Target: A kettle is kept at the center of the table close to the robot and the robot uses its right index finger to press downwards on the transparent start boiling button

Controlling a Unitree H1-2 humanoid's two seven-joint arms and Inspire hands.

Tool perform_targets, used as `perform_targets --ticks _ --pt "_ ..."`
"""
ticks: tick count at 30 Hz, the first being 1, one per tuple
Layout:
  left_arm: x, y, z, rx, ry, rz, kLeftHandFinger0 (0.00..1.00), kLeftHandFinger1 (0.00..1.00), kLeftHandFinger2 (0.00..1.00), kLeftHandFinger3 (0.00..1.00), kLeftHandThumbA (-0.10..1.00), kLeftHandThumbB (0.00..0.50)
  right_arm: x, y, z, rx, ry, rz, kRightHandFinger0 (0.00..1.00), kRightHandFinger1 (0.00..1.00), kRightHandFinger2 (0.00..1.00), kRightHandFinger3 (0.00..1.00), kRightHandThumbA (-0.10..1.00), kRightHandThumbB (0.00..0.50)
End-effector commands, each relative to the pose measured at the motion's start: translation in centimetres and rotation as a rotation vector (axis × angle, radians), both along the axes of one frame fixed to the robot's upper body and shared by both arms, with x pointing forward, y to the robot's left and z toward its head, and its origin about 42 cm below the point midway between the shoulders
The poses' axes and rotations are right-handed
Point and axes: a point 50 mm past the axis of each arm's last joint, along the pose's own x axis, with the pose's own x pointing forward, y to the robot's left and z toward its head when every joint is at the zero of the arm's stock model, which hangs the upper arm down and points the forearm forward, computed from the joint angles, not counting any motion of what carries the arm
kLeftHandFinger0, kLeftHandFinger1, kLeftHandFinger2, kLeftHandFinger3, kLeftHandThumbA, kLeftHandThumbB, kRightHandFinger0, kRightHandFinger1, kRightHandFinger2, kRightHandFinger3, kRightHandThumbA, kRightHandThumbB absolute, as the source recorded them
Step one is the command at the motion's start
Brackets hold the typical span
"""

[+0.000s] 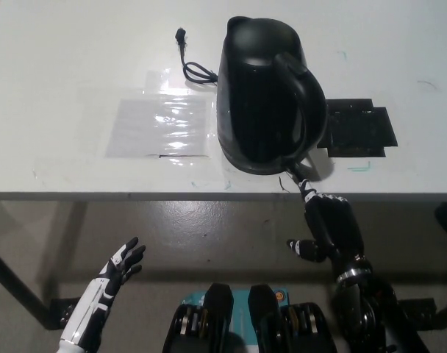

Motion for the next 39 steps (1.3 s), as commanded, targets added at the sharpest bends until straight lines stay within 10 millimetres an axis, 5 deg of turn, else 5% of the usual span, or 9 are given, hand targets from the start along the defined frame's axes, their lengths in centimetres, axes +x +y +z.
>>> perform_targets --ticks 1,39 --pt "0.0 0.2 1.2 0.014 -0.060 -0.030 1.00 1.00 1.00 1.00 1.00 0.376 1.4 0.5 1.8 0.006 -0.066 -0.001 0.00 0.00 0.00 1.00 1.00 0.198" --pt "0.5 0.1 1.5 0.009 -0.067 -0.049 1.00 1.00 1.00 1.00 1.00 0.376 2.9 -0.5 -0.3 -0.027 0.001 -0.050 0.00 0.00 0.00 1.00 1.00 0.182"
